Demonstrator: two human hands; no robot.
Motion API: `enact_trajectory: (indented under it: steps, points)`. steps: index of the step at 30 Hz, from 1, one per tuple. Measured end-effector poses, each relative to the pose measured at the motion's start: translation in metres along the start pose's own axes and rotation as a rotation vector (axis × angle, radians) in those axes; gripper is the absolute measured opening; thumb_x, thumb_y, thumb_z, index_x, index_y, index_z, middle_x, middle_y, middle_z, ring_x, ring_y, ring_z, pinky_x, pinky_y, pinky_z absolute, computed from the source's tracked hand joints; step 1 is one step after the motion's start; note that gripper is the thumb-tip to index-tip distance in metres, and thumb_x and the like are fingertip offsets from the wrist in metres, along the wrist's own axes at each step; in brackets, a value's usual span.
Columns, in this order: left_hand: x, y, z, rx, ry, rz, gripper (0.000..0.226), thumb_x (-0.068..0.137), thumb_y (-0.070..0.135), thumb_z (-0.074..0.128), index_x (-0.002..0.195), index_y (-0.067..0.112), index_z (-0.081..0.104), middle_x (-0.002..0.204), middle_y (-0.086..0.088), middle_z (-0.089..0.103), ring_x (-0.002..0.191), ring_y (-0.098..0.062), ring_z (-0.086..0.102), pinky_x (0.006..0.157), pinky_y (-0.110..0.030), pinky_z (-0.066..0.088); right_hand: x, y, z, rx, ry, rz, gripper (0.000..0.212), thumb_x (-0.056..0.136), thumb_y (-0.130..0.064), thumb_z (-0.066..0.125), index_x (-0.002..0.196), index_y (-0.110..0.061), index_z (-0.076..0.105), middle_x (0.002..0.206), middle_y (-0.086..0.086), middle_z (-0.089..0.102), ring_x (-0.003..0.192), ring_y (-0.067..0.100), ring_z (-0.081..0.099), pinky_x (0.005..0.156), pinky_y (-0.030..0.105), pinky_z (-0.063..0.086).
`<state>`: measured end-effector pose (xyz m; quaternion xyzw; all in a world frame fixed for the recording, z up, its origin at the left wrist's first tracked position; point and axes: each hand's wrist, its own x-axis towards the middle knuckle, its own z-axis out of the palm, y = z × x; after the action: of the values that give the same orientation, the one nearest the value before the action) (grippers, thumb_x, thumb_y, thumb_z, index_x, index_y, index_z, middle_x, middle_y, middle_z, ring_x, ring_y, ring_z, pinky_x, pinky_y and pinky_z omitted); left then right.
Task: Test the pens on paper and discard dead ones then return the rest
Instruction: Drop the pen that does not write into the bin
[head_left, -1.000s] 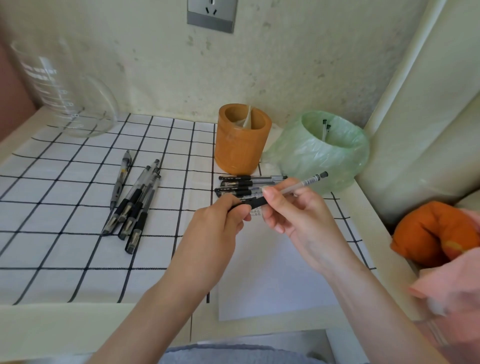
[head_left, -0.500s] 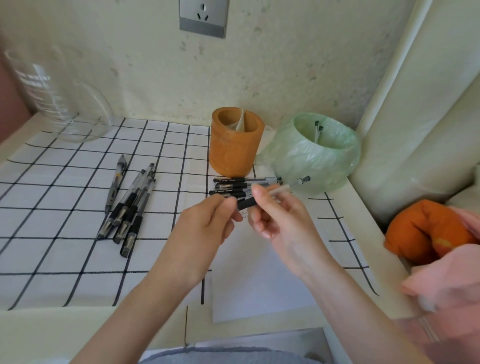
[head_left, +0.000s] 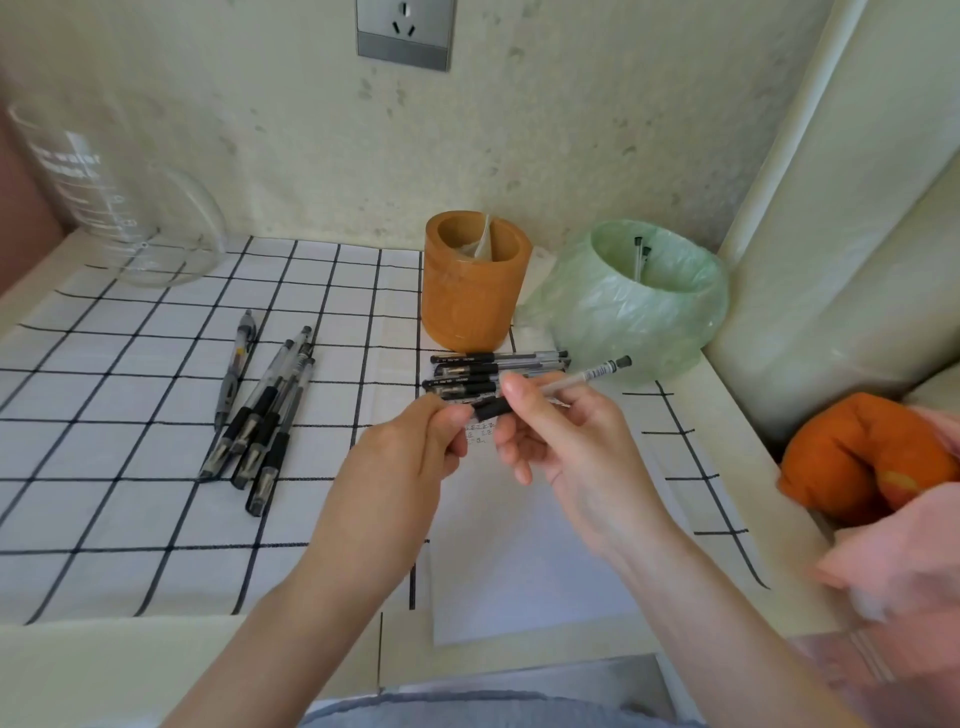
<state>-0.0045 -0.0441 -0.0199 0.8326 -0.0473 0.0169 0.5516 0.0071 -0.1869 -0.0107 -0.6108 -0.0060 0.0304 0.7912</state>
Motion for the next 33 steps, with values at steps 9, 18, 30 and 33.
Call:
enact_trajectory:
  steps: [9,18,30,33]
  points:
    - [0.001,-0.002,0.007,-0.013,-0.032,-0.022,0.042,0.092,0.046,0.032,0.066,0.023,0.055,0.045,0.013,0.047,0.044,-0.004,0.041,0.055,-0.026,0.034,0.002,0.003,-0.002,-0.004,0.086,0.079,0.022,0.090,-0.021,0.060,0.077,-0.004,0.054,0.053,0.005,0.058,0.043,0.014,0.048,0.040,0.020,0.036]
    - [0.010,0.003,0.003,0.190,-0.038,-0.067,0.037,0.089,0.056,0.030,0.092,0.027,0.054,0.071,0.011,0.058,0.060,-0.007,0.055,0.051,-0.022,0.039,0.023,-0.030,-0.022,-0.202,0.260,-0.120,0.021,0.095,-0.024,0.053,0.080,-0.010,0.054,0.048,-0.005,0.052,0.040,0.008,0.042,0.038,0.017,0.031]
    - [0.012,-0.004,-0.005,0.330,-0.047,-0.022,0.008,0.092,0.040,0.046,0.094,0.036,0.052,0.077,0.013,0.060,0.066,-0.003,0.058,0.064,-0.025,0.052,0.129,-0.120,-0.076,-1.245,0.485,-0.265,0.046,0.096,-0.024,0.049,0.052,-0.014,0.040,0.049,0.000,0.040,0.042,0.012,0.039,0.049,0.029,0.032]
    - [0.012,-0.004,-0.006,0.336,-0.046,-0.026,0.009,0.092,0.039,0.046,0.097,0.035,0.052,0.077,0.014,0.059,0.067,-0.004,0.058,0.065,-0.025,0.052,0.133,-0.111,-0.076,-1.440,0.399,-0.072,0.051,0.096,-0.037,0.051,0.054,-0.011,0.036,0.052,0.006,0.040,0.045,0.020,0.038,0.046,0.032,0.029]
